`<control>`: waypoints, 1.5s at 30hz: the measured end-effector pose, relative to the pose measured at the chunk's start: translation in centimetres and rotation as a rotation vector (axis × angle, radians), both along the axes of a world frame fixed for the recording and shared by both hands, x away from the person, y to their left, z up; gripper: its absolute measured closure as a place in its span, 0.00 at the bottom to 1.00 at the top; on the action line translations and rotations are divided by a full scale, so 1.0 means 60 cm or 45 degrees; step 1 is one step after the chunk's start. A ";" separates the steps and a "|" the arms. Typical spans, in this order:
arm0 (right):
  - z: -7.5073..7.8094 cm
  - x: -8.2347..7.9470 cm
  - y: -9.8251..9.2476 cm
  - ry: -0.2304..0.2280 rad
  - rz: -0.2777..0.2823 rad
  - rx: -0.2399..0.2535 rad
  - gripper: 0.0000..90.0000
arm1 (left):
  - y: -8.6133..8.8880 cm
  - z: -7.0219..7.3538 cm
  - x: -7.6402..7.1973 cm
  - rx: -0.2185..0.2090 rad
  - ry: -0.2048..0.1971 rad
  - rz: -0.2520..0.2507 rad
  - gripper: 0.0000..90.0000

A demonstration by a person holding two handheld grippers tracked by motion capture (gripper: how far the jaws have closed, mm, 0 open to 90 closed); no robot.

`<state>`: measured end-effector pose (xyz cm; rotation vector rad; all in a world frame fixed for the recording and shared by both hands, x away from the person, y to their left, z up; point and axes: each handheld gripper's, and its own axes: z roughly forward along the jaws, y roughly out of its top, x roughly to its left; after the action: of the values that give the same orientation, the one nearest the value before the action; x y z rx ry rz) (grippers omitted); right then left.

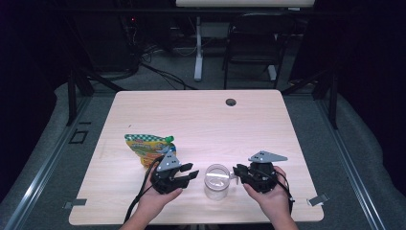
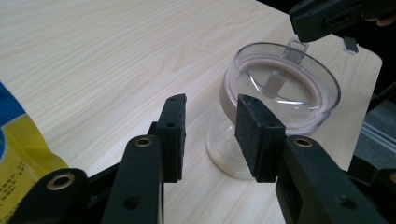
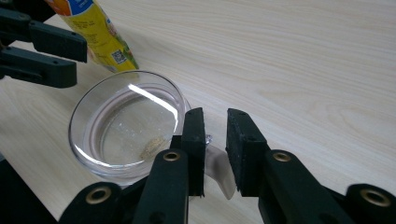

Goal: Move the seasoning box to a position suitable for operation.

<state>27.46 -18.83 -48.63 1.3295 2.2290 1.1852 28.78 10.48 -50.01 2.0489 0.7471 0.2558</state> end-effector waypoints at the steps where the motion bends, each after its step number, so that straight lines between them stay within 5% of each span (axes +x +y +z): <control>1: -0.001 0.000 -0.001 0.007 0.005 0.008 0.86 | -0.001 -0.002 -0.001 0.002 0.000 -0.005 0.73; 23: -0.005 -0.002 -0.004 0.012 0.026 0.056 0.97 | -0.027 -0.031 -0.018 0.055 0.069 -0.128 0.97; 45: -0.005 -0.003 -0.002 0.019 0.029 0.066 0.90 | -0.027 -0.016 -0.014 0.017 0.054 -0.139 0.96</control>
<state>27.27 -18.92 -48.96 1.3403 2.2437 1.2533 27.92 8.87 -50.96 2.1059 0.6586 0.1560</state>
